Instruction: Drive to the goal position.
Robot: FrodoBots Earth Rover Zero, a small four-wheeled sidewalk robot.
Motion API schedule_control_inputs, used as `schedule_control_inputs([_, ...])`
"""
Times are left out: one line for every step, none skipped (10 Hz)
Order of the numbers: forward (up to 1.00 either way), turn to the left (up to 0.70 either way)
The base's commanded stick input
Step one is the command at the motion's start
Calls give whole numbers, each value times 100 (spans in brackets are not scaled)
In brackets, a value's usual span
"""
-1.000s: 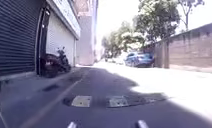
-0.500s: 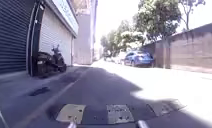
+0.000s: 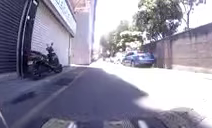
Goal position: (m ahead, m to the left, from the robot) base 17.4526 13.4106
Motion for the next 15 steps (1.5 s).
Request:
schedule_control_inputs([70, 0])
schedule_control_inputs([70, 0])
schedule_control_inputs([70, 0])
schedule_control_inputs([70, 0])
schedule_control_inputs([70, 0])
schedule_control_inputs([70, 0])
schedule_control_inputs([70, 0])
schedule_control_inputs([70, 0])
schedule_control_inputs([70, 0])
schedule_control_inputs([70, 0])
schedule_control_inputs([70, 0])
schedule_control_inputs([70, 0])
schedule_control_inputs([70, 0])
schedule_control_inputs([70, 0])
schedule_control_inputs([70, 0])
